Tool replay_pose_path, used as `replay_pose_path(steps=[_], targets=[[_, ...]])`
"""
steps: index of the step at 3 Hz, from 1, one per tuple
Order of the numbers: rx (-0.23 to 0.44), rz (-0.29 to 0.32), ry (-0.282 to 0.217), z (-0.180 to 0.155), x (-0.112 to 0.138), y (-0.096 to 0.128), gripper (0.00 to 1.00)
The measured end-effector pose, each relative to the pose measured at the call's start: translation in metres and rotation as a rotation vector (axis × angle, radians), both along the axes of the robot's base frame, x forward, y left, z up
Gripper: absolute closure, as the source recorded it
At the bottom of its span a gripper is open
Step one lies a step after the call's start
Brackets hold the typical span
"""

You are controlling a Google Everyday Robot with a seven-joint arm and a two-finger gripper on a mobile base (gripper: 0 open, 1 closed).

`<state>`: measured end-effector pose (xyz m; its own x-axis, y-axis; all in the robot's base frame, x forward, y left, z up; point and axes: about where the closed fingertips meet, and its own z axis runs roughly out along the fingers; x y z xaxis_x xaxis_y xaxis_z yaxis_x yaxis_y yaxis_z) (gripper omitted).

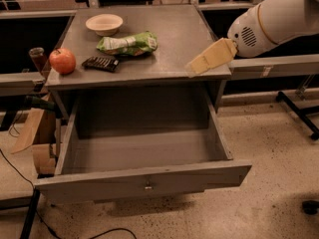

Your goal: Place green rice chip bag into top drawer

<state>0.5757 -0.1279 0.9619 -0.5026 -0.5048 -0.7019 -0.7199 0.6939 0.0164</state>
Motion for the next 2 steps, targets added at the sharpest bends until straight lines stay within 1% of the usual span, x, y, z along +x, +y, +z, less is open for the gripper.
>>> replay_pose_path(steps=[1, 2], targets=[[0.039, -0.022, -0.003, 0.001, 0.005, 0.004, 0.0], [0.119, -0.089, -0.002, 0.0, 0.025, 0.016, 0.0]])
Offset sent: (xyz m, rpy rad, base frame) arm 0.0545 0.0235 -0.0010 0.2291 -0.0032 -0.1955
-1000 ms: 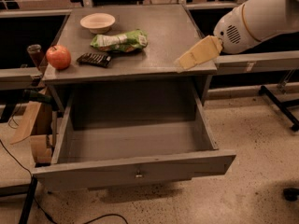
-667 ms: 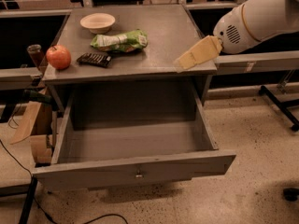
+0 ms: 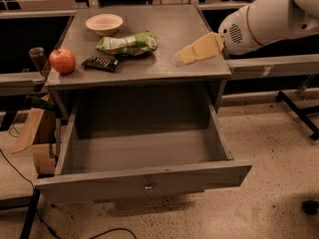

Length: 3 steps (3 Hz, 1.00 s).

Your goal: Place green rice chip bag into top drawer

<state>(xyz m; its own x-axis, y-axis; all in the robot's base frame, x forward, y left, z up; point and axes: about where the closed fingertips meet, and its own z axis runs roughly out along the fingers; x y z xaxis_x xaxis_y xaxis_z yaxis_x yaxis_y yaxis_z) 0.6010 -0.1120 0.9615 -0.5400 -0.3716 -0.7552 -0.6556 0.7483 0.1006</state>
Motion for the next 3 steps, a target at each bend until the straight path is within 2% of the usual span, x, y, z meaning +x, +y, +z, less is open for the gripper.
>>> replay_pose_path(steps=[1, 2, 3], targets=[[0.073, -0.07, -0.01, 0.005, 0.03, 0.015, 0.0], [0.189, -0.156, -0.001, 0.005, 0.062, 0.034, 0.0], [0.189, -0.156, -0.001, 0.005, 0.062, 0.034, 0.0]])
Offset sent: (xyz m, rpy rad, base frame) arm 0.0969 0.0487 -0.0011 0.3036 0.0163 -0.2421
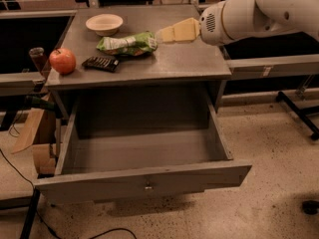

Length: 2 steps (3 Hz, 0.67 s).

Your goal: Place green rice chip bag into top drawer

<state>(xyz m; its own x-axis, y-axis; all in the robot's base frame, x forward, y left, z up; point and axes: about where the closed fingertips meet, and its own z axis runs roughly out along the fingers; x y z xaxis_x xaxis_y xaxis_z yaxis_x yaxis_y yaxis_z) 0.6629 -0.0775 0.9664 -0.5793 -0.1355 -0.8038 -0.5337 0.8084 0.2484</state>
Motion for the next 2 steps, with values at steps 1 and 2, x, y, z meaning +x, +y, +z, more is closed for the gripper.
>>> replay_pose_path(steps=[1, 2], targets=[[0.035, -0.017, -0.01, 0.002, 0.012, 0.012, 0.0], [0.075, -0.036, -0.046, 0.009, 0.038, 0.04, 0.0]])
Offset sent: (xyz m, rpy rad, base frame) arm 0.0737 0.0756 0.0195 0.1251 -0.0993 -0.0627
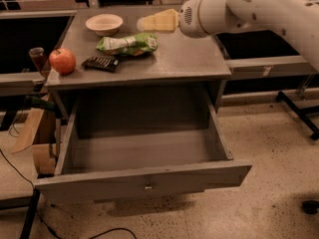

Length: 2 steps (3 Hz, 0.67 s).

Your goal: Place green rice chip bag into top drawer

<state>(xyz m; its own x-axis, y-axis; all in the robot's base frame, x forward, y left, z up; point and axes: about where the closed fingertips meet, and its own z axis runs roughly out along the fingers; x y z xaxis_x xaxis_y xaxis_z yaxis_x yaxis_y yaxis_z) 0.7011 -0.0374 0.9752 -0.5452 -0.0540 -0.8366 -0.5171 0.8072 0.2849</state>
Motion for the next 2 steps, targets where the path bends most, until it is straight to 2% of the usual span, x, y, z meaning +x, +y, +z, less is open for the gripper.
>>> replay_pose_path(steps=[1, 2], targets=[[-0.007, 0.046, -0.052, 0.011, 0.027, 0.056, 0.0], [-0.011, 0.127, -0.084, 0.019, 0.037, 0.103, 0.0]])
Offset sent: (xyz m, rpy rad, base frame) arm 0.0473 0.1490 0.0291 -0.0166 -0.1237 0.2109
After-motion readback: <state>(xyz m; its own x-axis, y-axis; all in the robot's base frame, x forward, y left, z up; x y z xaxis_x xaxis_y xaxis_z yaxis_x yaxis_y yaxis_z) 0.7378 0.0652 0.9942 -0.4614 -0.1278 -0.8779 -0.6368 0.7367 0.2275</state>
